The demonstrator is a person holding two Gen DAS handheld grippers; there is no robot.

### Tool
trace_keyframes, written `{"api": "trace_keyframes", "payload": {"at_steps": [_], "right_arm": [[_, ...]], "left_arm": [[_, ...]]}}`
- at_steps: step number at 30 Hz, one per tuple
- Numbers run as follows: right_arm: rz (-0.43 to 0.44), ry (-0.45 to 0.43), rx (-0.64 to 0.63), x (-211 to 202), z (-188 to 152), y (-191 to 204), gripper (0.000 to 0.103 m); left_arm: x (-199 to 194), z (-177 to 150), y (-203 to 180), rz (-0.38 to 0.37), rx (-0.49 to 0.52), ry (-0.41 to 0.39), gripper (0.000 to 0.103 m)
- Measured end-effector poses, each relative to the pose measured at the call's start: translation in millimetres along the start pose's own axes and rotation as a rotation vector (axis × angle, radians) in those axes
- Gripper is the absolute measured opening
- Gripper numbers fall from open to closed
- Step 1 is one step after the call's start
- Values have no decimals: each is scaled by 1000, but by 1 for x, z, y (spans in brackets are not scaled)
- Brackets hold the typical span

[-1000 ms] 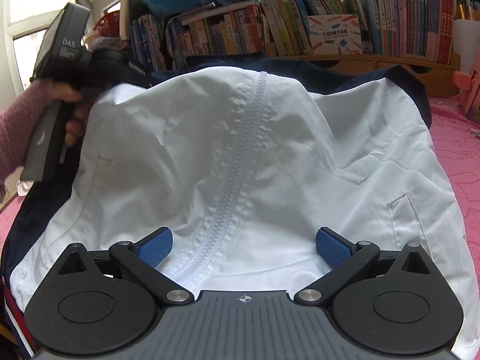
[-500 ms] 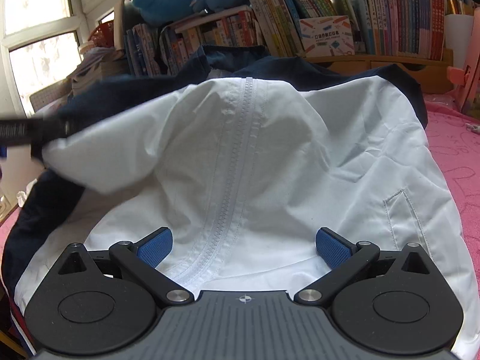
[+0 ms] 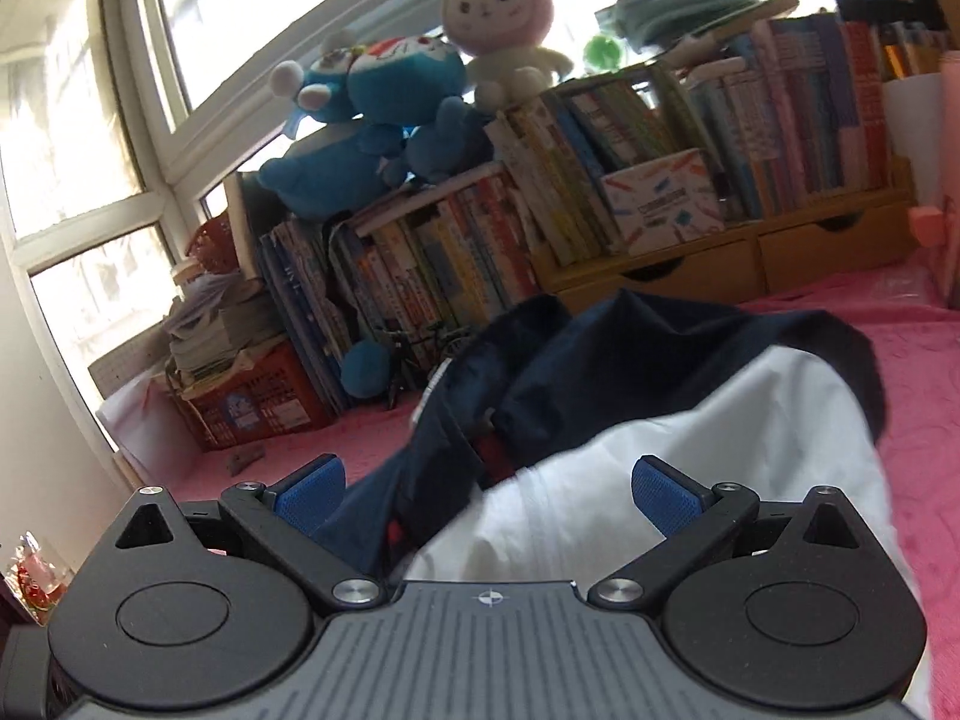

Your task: Fold clothes

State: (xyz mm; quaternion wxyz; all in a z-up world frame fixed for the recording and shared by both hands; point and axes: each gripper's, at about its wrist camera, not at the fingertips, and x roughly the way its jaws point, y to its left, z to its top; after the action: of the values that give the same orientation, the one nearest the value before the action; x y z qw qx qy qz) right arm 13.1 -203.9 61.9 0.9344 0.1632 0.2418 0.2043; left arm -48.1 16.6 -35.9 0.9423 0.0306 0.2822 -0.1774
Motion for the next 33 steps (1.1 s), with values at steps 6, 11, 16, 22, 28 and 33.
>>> {"api": "trace_keyframes", "payload": {"at_steps": [6,11,16,22,28,33], "right_arm": [[20,264,67,93,28,9,19],[-308,3,-37,70,64,-8,19],[-424,-86,-18,24,59,-38,19],[211,162,-47,4,20,15,69],[-87,248,-228,89,-15,69,77],[-100,343,-223,143,-25,78,82]], "left_arm": [[-7,-6,6,-8,-62,-32,25],[-8,-6,7,-11,-62,-33,26],[-9,-6,8,-19,-65,-33,27],[-9,-6,8,-16,-58,-32,28],[-9,-6,7,-13,-54,-34,28],[-9,-5,9,-21,-69,-34,29]]}}
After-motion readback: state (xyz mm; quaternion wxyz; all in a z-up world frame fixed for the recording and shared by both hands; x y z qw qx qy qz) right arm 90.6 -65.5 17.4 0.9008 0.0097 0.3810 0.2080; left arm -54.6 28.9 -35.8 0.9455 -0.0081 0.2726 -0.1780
